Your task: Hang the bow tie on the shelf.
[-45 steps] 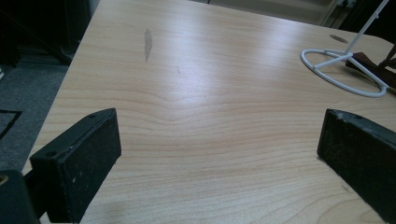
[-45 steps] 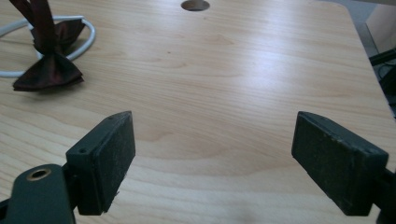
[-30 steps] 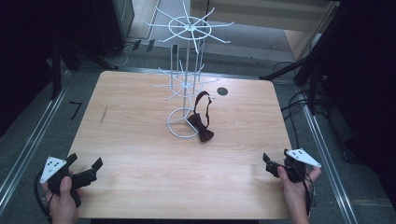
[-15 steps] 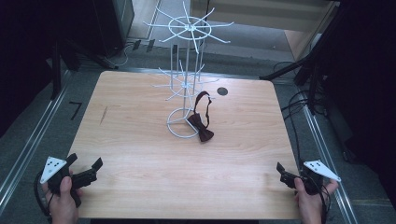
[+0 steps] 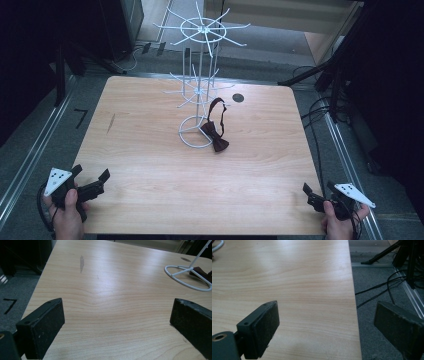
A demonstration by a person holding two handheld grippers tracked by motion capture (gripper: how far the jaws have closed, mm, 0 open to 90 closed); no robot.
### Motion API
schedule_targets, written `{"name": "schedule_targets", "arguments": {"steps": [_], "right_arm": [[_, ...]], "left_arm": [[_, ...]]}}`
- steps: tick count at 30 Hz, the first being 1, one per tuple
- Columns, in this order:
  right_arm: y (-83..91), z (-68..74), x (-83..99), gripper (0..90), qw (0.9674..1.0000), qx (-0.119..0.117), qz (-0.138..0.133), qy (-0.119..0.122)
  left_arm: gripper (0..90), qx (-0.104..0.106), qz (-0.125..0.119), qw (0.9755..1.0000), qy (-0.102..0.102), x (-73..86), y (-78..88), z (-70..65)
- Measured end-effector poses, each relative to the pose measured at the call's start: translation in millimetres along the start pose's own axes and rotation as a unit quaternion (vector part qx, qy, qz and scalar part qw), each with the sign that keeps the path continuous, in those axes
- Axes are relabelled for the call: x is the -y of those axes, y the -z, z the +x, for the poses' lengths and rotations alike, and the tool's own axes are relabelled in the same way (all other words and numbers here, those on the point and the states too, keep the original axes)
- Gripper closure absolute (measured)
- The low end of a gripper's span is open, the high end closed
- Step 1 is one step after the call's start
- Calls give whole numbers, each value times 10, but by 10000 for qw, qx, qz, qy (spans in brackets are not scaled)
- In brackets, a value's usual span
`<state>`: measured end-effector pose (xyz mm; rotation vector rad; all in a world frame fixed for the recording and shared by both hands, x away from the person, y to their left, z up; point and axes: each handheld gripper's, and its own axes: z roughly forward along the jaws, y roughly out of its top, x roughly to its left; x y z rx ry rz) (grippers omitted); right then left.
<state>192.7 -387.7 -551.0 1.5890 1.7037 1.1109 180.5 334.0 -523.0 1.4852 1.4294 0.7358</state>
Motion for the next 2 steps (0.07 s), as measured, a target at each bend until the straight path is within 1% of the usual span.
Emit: {"name": "schedule_targets", "arguments": {"steps": [2], "right_arm": [[5, -8, -1, 70, 9999, -12, -25, -97]], "left_arm": [[2, 8, 22, 10000, -7, -2, -4, -3]]}}
